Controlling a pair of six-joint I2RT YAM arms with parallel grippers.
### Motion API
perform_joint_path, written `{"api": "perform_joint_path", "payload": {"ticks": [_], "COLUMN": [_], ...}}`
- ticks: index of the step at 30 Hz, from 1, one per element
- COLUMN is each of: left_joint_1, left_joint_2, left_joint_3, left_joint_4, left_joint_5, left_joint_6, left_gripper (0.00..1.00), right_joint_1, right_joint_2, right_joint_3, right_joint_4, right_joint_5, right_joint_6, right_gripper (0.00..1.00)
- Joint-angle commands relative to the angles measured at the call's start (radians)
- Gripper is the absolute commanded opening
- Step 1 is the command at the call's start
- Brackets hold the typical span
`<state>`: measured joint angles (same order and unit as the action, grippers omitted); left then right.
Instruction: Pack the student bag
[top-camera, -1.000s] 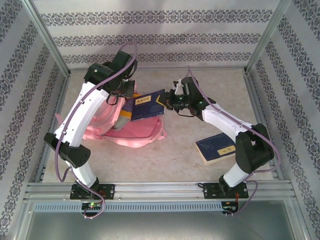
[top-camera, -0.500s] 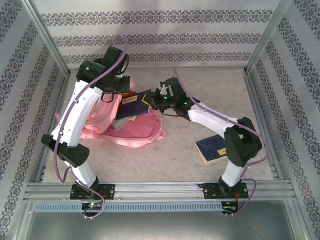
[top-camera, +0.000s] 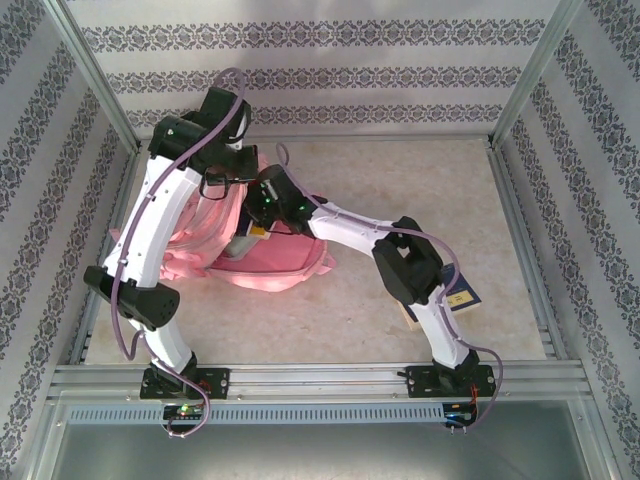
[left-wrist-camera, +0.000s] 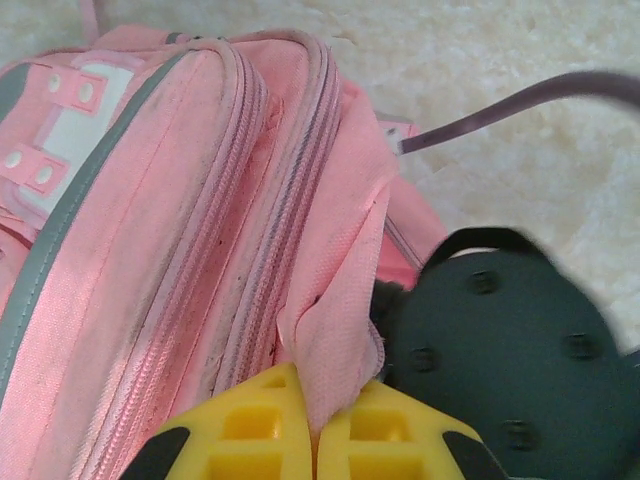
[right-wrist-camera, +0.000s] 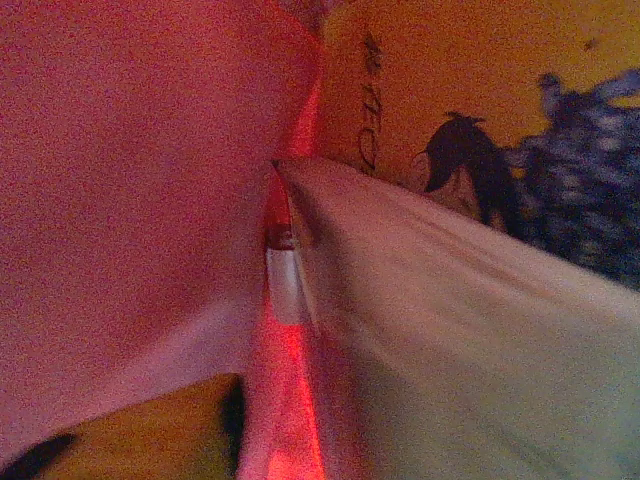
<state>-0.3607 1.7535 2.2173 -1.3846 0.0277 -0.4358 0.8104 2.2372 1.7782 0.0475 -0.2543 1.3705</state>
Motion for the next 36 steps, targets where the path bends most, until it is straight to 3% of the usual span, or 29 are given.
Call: {"api": "perform_joint_path", "payload": {"ticks": [1, 4, 10, 14, 21, 25, 29, 33, 36], "left_joint_1": [0.036, 0.058, 0.079, 0.086, 0.096, 0.096, 0.093, 0.077, 0.065], "left_joint_2": [-0.011, -0.006, -0.002, -0.026, -0.103, -0.125, -0.136, -0.114, -0.089], "left_joint_3": [0.053, 0.044, 0.031, -0.03, -0.211, -0.324, -0.453, -0.535, -0.572], "left_joint_4": [0.112, 0.113, 0.109, 0.155, 0.279, 0.338, 0.418, 0.475, 0.5], "left_joint_5": [0.035, 0.043, 0.017, 0.008, -0.007, 0.016, 0.053, 0.067, 0.055], "left_joint_6": [-0.044, -0.053, -0.061, -0.081, -0.105, -0.104, -0.116, -0.102, -0.077], "left_gripper": [0.0, 0.0, 0.0, 0.0, 0.0, 0.0, 0.0, 0.0, 0.0], "right_joint_1": [0.007, -0.002, -0.038, -0.063, -0.123, -0.17, -0.284, -0.474, -0.55], "right_joint_2": [0.023, -0.024, -0.173, -0.244, -0.444, -0.614, -0.792, -0.955, -0.997], "right_joint_3": [0.034, 0.031, -0.074, -0.116, -0.252, -0.342, -0.505, -0.691, -0.762], "right_joint_4": [-0.004, -0.017, -0.068, -0.158, -0.283, -0.5, -0.645, -0.811, -0.935], "right_joint_5": [-0.015, -0.046, -0.086, -0.128, -0.155, -0.064, -0.009, 0.111, 0.298], "right_joint_6": [-0.024, -0.121, -0.229, -0.29, -0.441, -0.585, -0.605, -0.589, -0.591], "right_gripper": [0.65, 0.79, 0.93, 0.93, 0.86, 0.8, 0.75, 0.79, 0.85]}}
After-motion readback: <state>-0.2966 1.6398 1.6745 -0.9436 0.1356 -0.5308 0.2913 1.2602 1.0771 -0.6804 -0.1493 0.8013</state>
